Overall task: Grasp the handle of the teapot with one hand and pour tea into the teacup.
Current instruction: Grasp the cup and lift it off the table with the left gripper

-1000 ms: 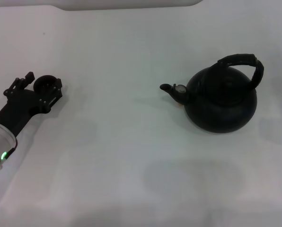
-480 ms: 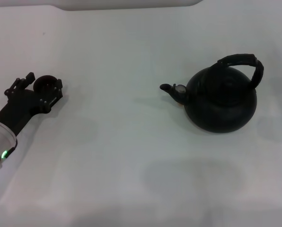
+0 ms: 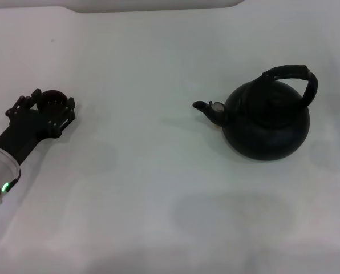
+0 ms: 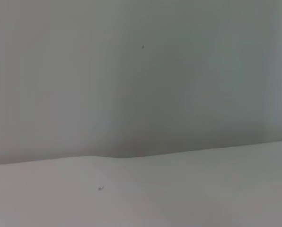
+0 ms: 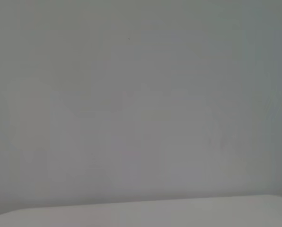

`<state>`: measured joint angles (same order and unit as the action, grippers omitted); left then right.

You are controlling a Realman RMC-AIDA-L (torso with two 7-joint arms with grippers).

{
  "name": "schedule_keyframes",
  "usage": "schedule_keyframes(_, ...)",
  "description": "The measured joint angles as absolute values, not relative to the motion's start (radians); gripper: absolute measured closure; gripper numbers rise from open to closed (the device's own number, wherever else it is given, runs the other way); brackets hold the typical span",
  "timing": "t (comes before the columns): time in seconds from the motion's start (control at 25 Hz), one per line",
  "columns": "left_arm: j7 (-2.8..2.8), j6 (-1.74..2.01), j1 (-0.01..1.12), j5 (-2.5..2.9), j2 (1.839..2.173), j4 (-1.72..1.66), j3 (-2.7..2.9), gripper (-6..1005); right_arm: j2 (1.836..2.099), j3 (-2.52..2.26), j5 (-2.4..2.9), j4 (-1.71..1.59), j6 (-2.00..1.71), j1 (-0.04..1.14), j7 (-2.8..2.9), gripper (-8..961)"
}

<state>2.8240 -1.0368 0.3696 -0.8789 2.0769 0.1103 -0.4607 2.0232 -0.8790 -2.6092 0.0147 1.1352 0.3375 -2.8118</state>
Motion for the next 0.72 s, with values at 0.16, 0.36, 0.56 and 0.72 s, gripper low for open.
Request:
schedule_keyframes(0.16, 2.824, -1.034, 0.370, -0.879, 2.077, 0.110, -0.459, 214, 2.023, -0.879, -2.609, 0.014, 1.135, 0.337, -2.814, 85)
schedule_keyframes(0.36, 2.824, -1.035, 0.370, -0.879, 2.078, 0.110, -0.462, 214, 2.023, -0.879, -2.609, 0.014, 1.135, 0.337, -2.816, 85)
schedule_keyframes(0.56, 2.824, -1.043, 0.369, -0.879, 2.078, 0.110, -0.464, 213, 2.023, -0.875, -2.609, 0.014, 1.134, 0.337, -2.817, 85)
schedule_keyframes(0.72, 2.824, -1.050, 0.363, -0.879, 2.077, 0.110, -0.465, 213, 2.023, -0.875, -2.609, 0.014, 1.130, 0.337, -2.818, 85)
